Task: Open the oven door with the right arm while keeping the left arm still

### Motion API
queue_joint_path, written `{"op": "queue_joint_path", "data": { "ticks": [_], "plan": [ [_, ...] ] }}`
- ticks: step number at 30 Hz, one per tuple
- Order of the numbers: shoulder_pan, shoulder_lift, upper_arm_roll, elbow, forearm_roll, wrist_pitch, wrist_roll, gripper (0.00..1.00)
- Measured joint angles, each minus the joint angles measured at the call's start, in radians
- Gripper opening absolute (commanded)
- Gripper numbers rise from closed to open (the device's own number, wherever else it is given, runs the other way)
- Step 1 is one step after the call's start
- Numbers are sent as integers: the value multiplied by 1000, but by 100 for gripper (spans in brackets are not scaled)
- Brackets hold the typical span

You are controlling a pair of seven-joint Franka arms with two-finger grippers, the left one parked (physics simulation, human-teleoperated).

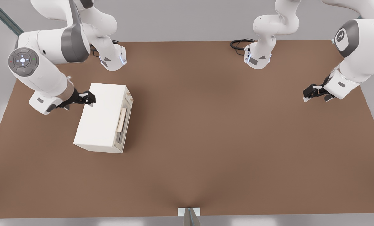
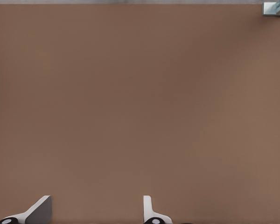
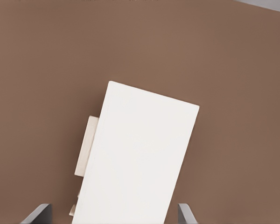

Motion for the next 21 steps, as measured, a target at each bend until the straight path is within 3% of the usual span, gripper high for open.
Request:
{"op": "queue_joint_path", "data": {
  "ticks": [4, 5, 6, 14, 21],
  "plan": [
    [-2, 16, 0, 3, 5, 6, 5, 100],
    [3, 30, 3, 3, -12, 5, 1, 68],
    [25, 49, 6, 2, -52, 5, -7, 0],
    [355, 278, 5, -76, -417, -75, 30, 0],
    [451, 383, -3, -86, -597, -160, 219, 0]
  ]
}}
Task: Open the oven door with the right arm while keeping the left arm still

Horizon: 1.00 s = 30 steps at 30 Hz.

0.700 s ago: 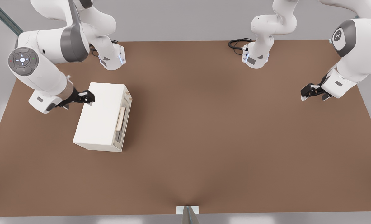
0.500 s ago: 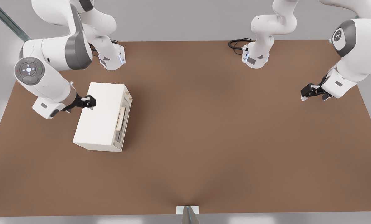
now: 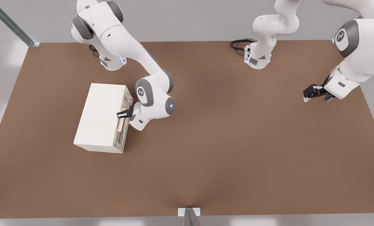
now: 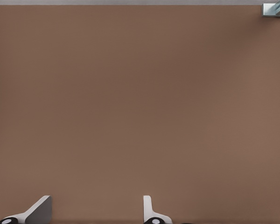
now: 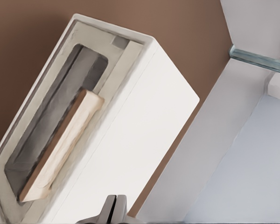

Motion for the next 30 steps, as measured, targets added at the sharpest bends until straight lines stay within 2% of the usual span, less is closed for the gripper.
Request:
{"op": "queue_joint_path", "data": {
  "ticks": [12, 30],
  "plan": [
    [30, 109, -18, 12, -36, 8, 258, 0],
    [25, 138, -51, -25, -35, 36, 441, 0]
  ]
}}
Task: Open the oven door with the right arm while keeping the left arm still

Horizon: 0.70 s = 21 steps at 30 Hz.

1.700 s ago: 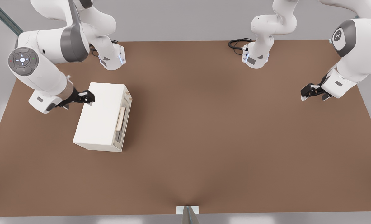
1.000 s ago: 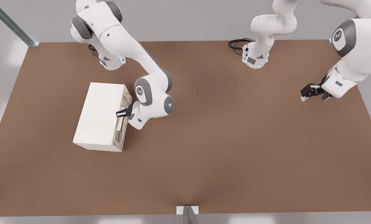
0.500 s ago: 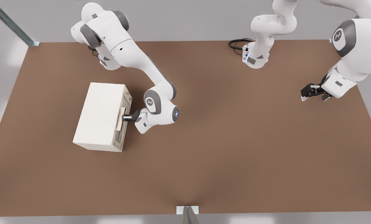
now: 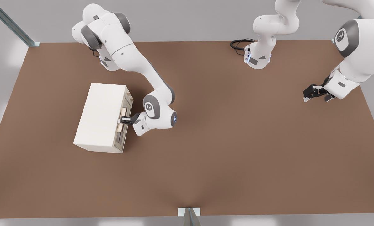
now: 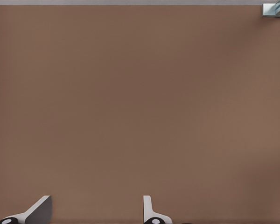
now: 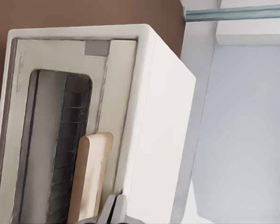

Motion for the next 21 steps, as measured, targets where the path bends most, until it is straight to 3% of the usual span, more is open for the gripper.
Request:
{"op": "queue_joint_path", "data": {
  "ticks": [19, 20, 21],
  "plan": [
    [47, 19, 10, 27, 8, 53, 71, 0],
    [52, 16, 24, 48, 31, 83, 73, 4],
    [55, 13, 32, 84, 66, 116, 74, 14]
  ]
}}
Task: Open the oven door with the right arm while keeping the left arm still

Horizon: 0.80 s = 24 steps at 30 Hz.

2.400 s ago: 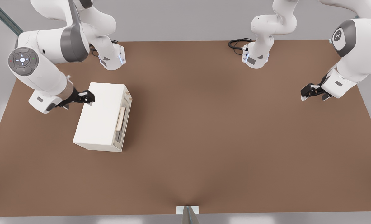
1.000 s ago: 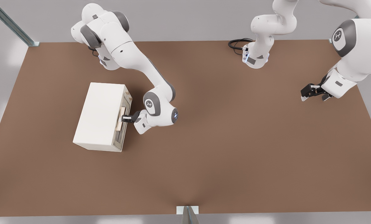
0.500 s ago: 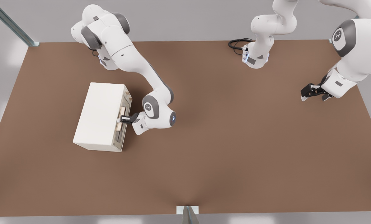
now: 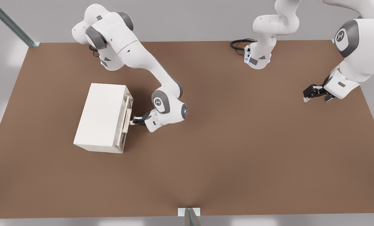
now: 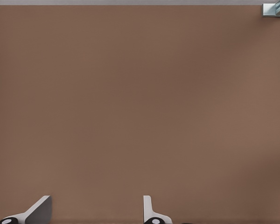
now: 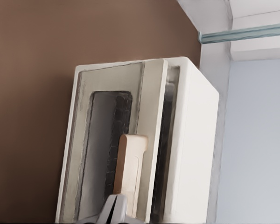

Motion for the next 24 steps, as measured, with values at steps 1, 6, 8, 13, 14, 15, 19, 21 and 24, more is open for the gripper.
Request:
{"op": "queue_joint_path", "data": {
  "ticks": [1, 6, 8, 13, 14, 15, 19, 21, 24],
  "plan": [
    [4, -7, 6, 26, 29, 29, 2, 28],
    [-218, -248, 58, 51, 247, 101, -44, 100],
    [-411, -391, 60, -2, 442, 115, -112, 100],
    [-535, -549, 53, -44, 640, 104, -279, 100],
    [-536, -549, 52, -30, 631, 95, -307, 100],
    [-534, -540, 51, -4, 618, 88, -334, 100],
    [-534, -532, 42, 56, 588, 66, -426, 100],
    [-535, -533, 41, 62, 582, 58, -466, 100],
    [-533, -533, 40, 64, 578, 49, -517, 100]
  ]
}}
